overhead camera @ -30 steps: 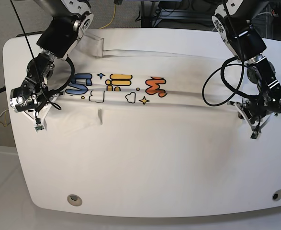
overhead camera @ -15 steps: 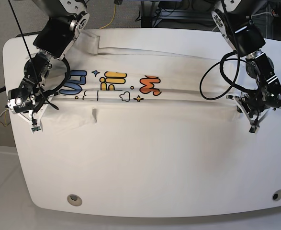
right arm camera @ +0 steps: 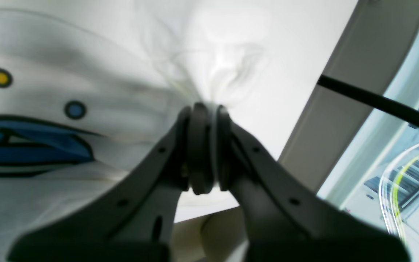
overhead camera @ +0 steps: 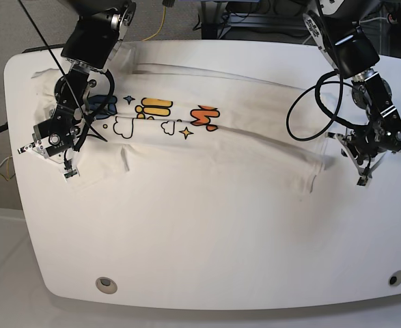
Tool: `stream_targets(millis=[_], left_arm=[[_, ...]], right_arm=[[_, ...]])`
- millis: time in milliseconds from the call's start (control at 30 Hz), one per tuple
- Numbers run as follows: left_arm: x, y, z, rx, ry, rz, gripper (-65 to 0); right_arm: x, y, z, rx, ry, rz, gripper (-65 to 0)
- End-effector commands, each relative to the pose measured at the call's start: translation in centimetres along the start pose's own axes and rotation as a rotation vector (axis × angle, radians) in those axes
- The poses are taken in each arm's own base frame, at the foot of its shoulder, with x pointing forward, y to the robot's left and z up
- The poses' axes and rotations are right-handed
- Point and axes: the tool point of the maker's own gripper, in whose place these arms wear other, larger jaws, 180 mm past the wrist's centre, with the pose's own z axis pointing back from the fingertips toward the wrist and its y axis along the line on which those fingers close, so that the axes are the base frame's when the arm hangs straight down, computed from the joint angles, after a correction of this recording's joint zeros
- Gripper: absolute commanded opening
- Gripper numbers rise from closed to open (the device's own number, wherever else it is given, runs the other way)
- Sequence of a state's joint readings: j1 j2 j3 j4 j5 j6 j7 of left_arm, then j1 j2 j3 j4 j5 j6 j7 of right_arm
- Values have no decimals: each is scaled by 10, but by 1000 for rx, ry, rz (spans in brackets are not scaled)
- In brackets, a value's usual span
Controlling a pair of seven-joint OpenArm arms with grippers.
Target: Fold the T-shirt properly
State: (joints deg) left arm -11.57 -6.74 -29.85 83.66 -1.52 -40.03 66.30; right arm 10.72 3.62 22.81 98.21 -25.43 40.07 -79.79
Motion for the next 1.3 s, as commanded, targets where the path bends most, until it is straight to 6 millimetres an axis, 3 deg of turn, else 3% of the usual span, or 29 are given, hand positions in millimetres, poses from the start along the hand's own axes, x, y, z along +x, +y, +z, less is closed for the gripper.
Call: stream_targets(millis=[0,933,1267], left_arm=[[18,10,9,26,-54,-8,-623],[18,7,7,18,-56,-7,-623],[38,4,8,14,-151,-17,-592]], right_arm=[[4,-14,10,-55,-12,-14,-632],[-34,-2,6,-62,48,19,-632],[-41,3,3,-51,62,28,-632]])
